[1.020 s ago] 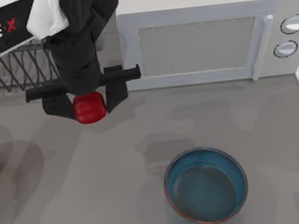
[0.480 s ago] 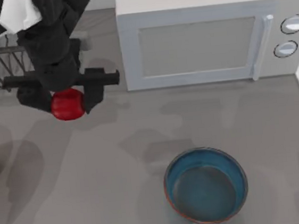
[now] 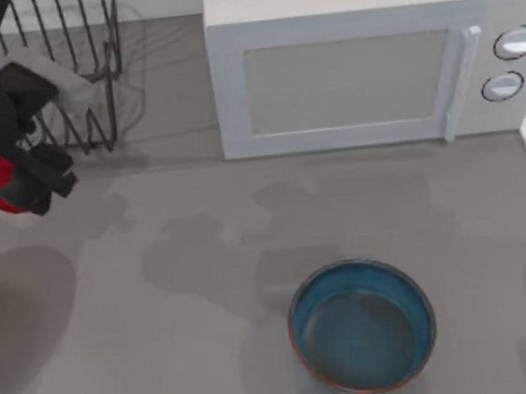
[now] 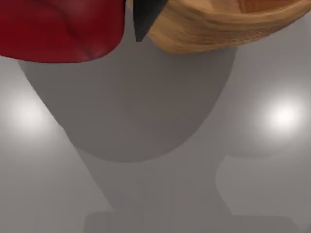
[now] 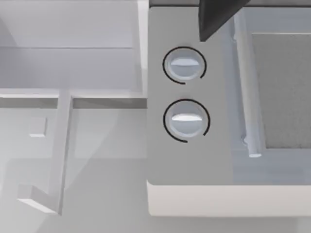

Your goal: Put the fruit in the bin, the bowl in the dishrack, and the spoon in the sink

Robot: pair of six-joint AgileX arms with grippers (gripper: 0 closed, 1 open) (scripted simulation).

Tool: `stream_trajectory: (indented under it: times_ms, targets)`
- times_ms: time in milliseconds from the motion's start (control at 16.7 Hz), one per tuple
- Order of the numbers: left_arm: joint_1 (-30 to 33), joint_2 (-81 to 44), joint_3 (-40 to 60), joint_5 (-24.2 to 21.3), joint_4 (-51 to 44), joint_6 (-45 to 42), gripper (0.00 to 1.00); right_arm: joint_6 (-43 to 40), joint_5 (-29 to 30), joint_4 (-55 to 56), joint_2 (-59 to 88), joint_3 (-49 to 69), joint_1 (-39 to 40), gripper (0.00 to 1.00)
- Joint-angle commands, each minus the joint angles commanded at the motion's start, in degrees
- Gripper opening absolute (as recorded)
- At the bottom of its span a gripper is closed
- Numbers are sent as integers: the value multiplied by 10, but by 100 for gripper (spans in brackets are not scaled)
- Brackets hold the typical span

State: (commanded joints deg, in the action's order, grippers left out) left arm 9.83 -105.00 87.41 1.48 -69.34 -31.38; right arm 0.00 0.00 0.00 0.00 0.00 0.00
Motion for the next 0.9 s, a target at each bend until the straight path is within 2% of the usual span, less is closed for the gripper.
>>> stream_trajectory:
  times_ms: [300,480,720,900]
  targets:
    - [-97,63,-41,-6,-8,-341,0,0,0,0,0,0,0,100]
    - [-149,102,-68,-10,-9,-512,0,0,0,0,0,0,0,100]
    - [-201,143,-96,-13,-9,-664,0,0,0,0,0,0,0,100]
    - [-220,158,-106,-15,-9,-715,0,0,0,0,0,0,0,100]
